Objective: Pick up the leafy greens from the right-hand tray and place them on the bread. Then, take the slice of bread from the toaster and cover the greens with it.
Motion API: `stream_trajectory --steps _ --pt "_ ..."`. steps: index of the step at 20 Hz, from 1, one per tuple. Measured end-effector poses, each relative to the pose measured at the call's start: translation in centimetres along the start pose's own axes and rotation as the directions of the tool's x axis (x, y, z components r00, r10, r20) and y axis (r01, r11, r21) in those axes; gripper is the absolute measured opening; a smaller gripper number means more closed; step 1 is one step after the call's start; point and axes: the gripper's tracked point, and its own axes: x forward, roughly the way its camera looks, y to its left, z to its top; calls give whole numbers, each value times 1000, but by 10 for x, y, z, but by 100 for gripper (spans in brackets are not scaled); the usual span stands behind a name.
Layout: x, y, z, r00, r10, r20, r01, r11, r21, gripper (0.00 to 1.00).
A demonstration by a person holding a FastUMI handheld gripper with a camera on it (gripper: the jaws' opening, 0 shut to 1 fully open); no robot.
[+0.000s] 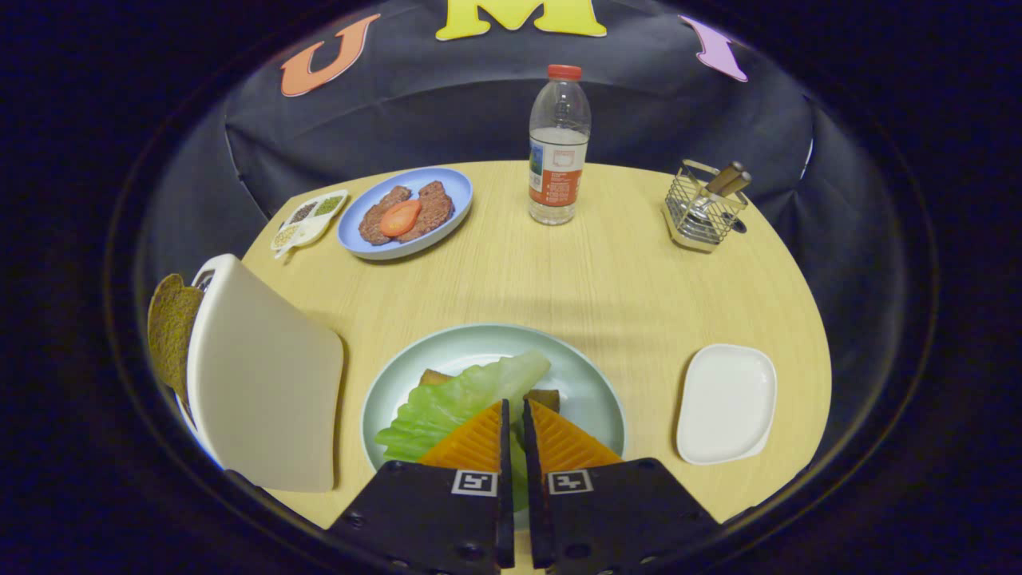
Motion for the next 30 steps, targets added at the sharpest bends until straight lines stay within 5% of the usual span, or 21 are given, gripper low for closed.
stream_trajectory --steps 6,11,15,24,30 --pt "-29 -8 -1 999 -3 47 2 1000 28 32" --pt "-82 -3 8 992 21 128 -28 998 53 77" --pt "-125 6 14 977 12 212 -23 998 50 96" --pt "-192 84 33 933 54 355 -57 998 0 97" --pt "-190 158 37 931 110 348 -98 994 -51 97"
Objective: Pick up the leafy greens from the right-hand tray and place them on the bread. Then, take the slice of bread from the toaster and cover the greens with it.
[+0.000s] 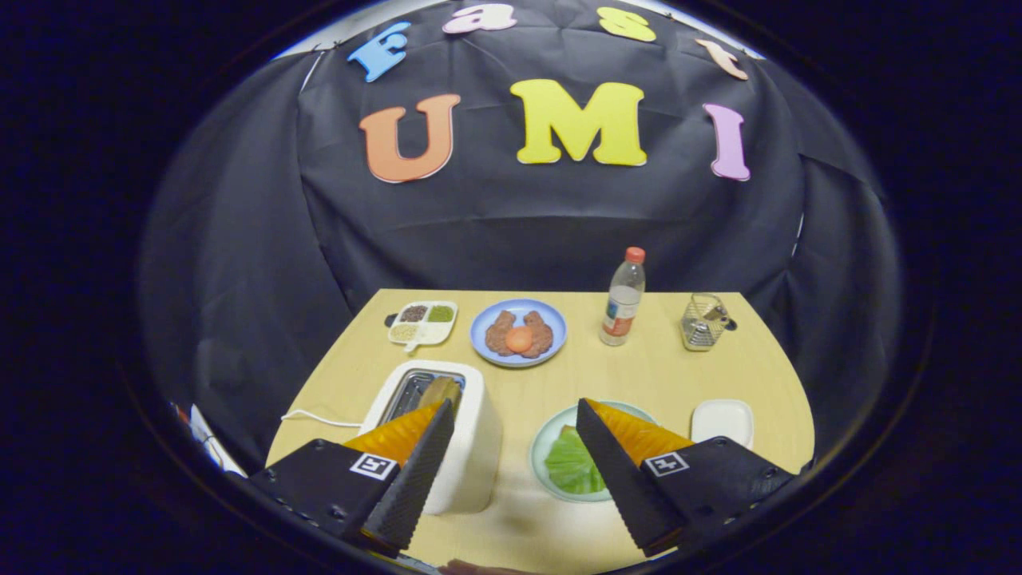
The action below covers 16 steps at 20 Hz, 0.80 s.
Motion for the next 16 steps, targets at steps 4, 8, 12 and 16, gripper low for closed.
stream_trajectory --steps 4,8,12,16 --pt "19 38 -12 998 14 -54 -16 999 -47 95" --pt "44 56 -25 990 -13 -138 11 1000 -19 83" --pt "70 61 -39 970 -60 -237 59 998 -11 66" --pt "77 78 -36 964 -15 -265 13 1000 -11 53"
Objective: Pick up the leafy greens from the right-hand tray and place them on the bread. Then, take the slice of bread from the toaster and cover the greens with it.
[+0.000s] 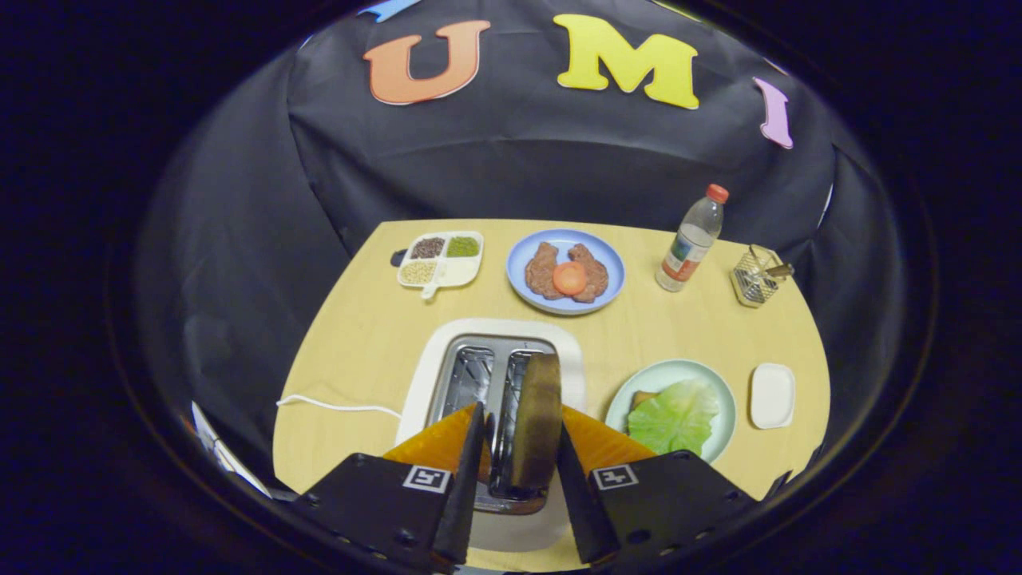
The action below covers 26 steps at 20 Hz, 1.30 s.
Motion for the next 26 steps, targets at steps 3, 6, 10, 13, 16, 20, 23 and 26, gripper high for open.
stream_trajectory --steps 3,6,10,13,16,20,23,26 --pt "0 -4 -8 1000 -15 -28 16 1000 2 23" --pt "-4 -10 -7 1000 -18 -23 18 1000 3 23" --pt "-21 -13 -2 999 33 -13 -33 998 46 11" --pt "-39 -19 10 998 64 15 -65 996 69 11" --pt "-62 -28 22 995 96 37 -100 987 123 11" --pt "-81 -53 40 990 111 90 -127 972 195 11" --pt "-81 -77 42 989 105 102 -127 963 238 11" --pt "-66 -106 30 995 82 63 -97 950 297 11"
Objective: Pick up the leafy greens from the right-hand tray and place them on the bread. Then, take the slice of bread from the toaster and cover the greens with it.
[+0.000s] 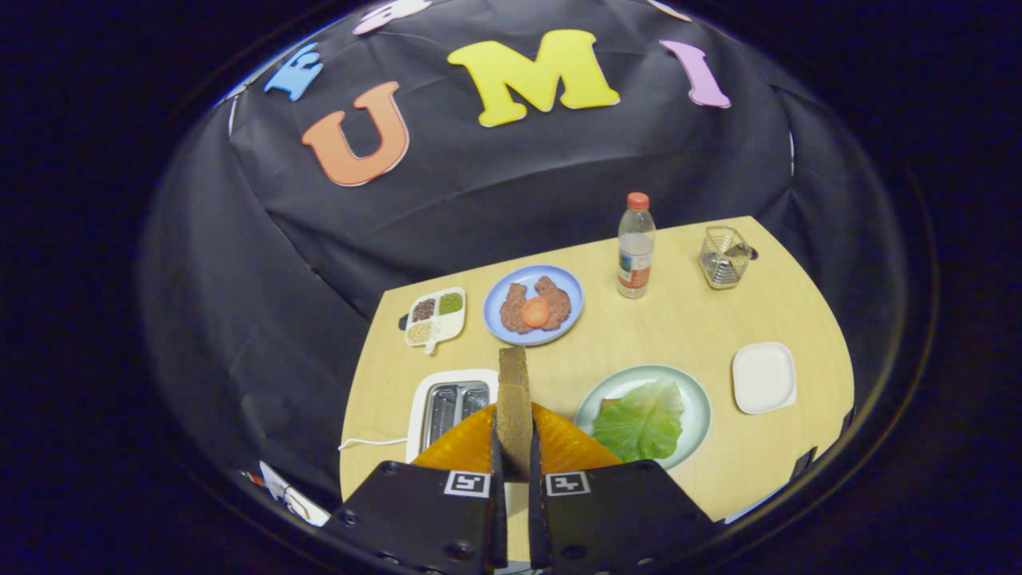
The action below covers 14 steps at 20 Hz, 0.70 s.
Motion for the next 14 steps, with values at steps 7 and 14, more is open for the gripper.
stream_trajectory --steps 7,14 --pt "51 -63 -22 993 -92 -79 97 993 65 11" --pt "93 -93 -36 987 -97 -129 105 993 52 11"
